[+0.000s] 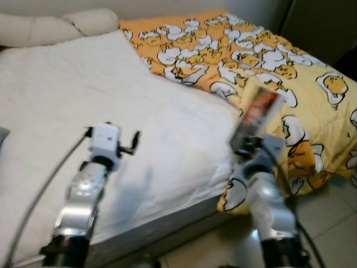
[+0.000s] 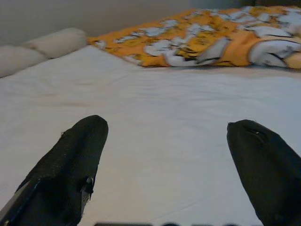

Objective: Clean up the room

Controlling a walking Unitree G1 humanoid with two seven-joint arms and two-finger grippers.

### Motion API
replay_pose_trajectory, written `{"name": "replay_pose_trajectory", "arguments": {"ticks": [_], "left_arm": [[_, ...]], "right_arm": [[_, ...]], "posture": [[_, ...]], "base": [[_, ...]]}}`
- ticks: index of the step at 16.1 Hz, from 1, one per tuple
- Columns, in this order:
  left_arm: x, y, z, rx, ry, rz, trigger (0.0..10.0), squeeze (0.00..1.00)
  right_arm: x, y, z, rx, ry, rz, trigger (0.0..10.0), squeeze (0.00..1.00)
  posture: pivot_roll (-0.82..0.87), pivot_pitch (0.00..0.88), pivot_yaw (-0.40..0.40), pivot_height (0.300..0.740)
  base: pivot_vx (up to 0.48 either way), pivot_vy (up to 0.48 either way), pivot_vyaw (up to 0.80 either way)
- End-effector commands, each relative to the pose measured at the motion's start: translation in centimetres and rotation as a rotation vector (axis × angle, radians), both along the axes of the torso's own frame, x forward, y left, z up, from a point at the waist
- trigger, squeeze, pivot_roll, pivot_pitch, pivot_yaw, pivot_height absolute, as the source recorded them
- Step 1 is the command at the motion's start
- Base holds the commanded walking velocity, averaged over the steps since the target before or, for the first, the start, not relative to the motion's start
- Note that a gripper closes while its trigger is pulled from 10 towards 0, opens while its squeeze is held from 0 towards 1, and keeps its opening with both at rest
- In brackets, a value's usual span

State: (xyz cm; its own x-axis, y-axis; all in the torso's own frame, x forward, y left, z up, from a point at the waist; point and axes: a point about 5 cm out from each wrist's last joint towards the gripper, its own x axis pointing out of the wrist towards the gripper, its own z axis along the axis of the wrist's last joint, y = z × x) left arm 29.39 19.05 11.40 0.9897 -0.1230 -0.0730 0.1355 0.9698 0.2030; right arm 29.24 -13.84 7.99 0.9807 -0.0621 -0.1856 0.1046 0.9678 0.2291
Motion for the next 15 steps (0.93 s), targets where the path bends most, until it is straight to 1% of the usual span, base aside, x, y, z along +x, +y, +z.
{"name": "replay_pose_trajectory", "arguments": {"ticks": [1, 6, 11, 12, 14, 15], "left_arm": [[0.00, -0.47, -0.01, 0.002, -0.005, -0.012, 10.0, 0.11], [-0.09, -0.56, -0.09, 0.002, -0.006, -0.014, 10.0, 0.11], [-0.12, -0.67, -0.05, 0.000, -0.012, -0.012, 10.0, 0.12], [-0.10, -0.67, 0.10, 0.000, -0.022, -0.009, 10.0, 0.11], [0.01, -0.72, 0.45, 0.000, -0.046, -0.003, 10.0, 0.08], [0.04, -0.78, 0.53, 0.001, -0.053, -0.007, 10.0, 0.09]], "right_arm": [[0.62, 0.25, 1.49, -0.023, -0.067, 0.032, 10.0, 0.00], [1.04, 0.21, 1.70, -0.027, -0.072, 0.049, 10.0, 0.00], [1.12, 0.07, 1.57, -0.034, -0.069, 0.057, 10.0, 0.00], [1.16, 0.12, 1.52, -0.042, -0.064, 0.058, 10.0, 0.00], [1.11, -0.03, 1.25, -0.018, -0.046, 0.040, 10.0, 0.00], [1.10, -0.05, 1.20, -0.019, -0.043, 0.042, 10.0, 0.00]], "posture": [[0.11, 0.000, 0.007, 0.740], [0.11, 0.000, 0.001, 0.740], [0.11, 0.000, -0.003, 0.740], [0.11, 0.000, -0.003, 0.740], [0.11, 0.000, -0.004, 0.740], [0.11, 0.000, -0.003, 0.740]], "base": [[0.000, 0.352, 0.80], [0.000, 0.350, 0.80], [0.000, 0.346, 0.80], [0.000, 0.000, 0.80], [0.000, 0.000, 0.00], [0.000, 0.000, 0.00]]}}
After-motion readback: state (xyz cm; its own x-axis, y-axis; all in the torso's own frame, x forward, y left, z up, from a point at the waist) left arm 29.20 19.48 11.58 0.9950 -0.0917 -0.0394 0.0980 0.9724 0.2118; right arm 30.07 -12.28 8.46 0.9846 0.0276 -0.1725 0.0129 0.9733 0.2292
